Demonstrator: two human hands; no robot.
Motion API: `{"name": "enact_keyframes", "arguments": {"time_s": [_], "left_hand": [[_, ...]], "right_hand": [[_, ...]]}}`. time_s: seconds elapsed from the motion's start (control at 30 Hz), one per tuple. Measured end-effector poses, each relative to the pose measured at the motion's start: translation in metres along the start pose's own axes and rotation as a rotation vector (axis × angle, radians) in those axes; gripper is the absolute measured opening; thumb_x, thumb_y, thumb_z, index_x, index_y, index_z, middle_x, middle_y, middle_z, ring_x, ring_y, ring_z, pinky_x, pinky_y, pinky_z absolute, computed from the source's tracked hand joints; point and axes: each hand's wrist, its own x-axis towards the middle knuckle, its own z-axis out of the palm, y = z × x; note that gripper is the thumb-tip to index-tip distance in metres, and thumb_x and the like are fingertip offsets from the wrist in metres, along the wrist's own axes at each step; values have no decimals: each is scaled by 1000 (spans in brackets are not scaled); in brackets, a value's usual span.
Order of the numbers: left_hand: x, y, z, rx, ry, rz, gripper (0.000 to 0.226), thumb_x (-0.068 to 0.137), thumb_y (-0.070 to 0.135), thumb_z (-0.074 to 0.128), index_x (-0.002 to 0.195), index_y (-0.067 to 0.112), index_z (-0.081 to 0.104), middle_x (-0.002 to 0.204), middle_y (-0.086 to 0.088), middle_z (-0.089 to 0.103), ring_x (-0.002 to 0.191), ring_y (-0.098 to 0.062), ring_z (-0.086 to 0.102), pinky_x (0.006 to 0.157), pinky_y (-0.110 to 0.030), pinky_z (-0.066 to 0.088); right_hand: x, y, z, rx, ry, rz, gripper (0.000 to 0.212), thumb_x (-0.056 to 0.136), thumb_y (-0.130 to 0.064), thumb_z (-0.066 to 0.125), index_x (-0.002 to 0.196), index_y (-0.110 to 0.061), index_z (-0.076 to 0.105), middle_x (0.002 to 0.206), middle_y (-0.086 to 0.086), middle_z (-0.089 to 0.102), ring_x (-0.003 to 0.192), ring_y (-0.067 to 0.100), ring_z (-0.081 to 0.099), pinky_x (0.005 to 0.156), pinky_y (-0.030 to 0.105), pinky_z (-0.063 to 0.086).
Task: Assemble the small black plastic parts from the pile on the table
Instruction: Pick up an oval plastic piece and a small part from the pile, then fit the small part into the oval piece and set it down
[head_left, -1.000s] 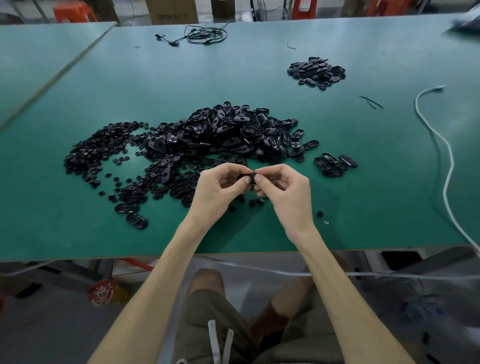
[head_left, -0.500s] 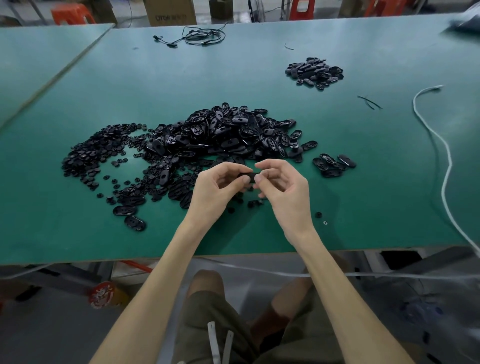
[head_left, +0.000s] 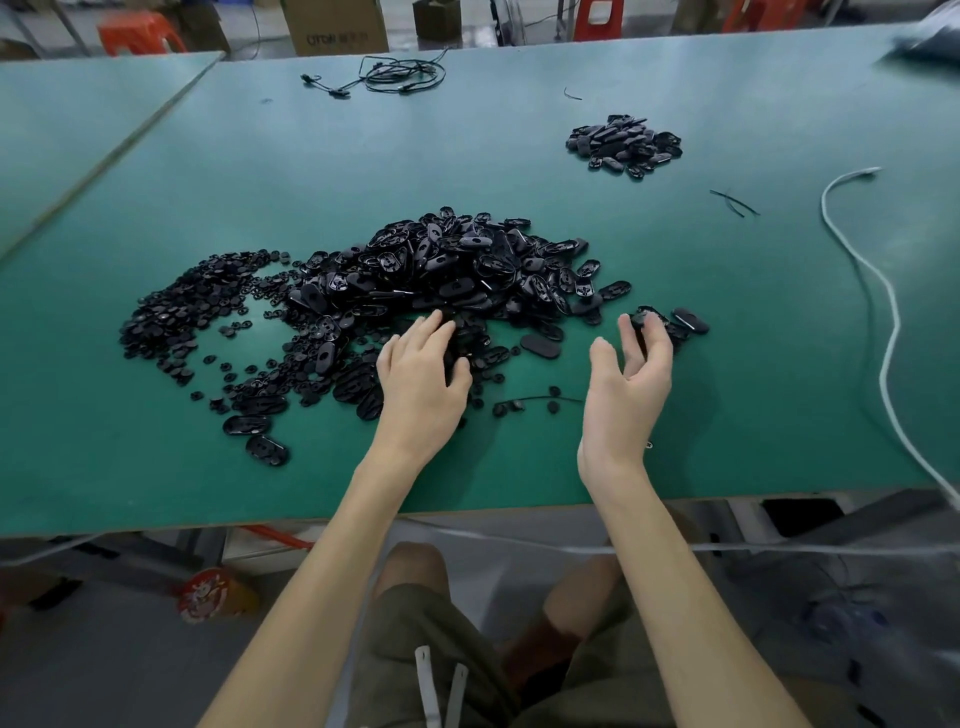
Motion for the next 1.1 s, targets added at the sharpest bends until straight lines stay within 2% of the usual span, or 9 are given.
{"name": "enact_keyframes", "arguments": {"time_s": [0.1,0.23,0.37,0.53,0.63,0.8,0.9,1.0,1.1], "left_hand": [[-1,-1,0,-15,29,7,42,106,19,56,148,12,55,159,-1,45,150,-20,33,124,-32,7],[-3,-1,-2,-85,111,10,25,102,14,65,126,15,68,136,2,62,133,-18,50,116,-28,17],[-3,0,-2,-121,133,-26,18,98,18,72,114,13,70,124,2,65,121,-17,54,118,-41,29],[-3,2,-2,-152,162,-26,14,103,22,64,111,12,71,120,4,63,118,-16,52,115,-40,31],[-3,1,-2,-175,191,-26,16,106,18,58,110,9,70,119,0,64,113,-13,51,112,-45,38],[-4,1,-2,-237,204,-33,14,106,17,57,110,11,69,111,5,63,110,-17,56,103,-43,46],[-4,0,-3,-295,216,-57,14,106,20,56,110,13,68,107,4,66,102,-14,59,90,-27,49],[-4,0,-3,-387,258,-83,9,105,21,56,104,20,66,98,7,66,86,0,58,75,-11,43],[-4,1,-4,-449,297,-97,8,103,22,58,97,26,60,90,9,64,80,3,58,72,-9,43]], "right_hand": [[-4,-3,0,-65,-30,-30,68,101,-1,54,163,-17,29,167,-2,33,137,-8,47,85,4,47],[-9,-9,4,-126,-111,-86,79,101,-2,54,166,-29,18,175,-6,-1,147,-3,38,113,23,46],[-12,-12,4,-144,-145,-133,82,100,0,56,165,-33,20,175,-9,-6,152,0,31,119,31,42],[-12,-12,3,-173,-183,-232,87,98,3,56,165,-37,20,173,-18,-8,157,1,18,123,35,38],[-11,-11,3,-186,-230,-246,88,98,3,57,165,-39,18,172,-22,-8,158,-1,11,124,34,35],[-9,-9,2,-192,-238,-184,82,99,-1,57,165,-34,21,172,-23,-4,157,-2,15,123,31,37],[-9,-7,1,-163,-218,-142,77,99,-1,55,164,-30,27,172,-18,16,150,-6,30,121,29,38],[-13,-10,4,-259,-318,-182,56,99,-3,59,150,-27,55,150,-15,56,131,-8,52,114,24,45],[-15,-8,7,-520,-476,-325,30,98,-13,69,125,-25,74,123,-16,69,124,7,53,107,30,47]]}}
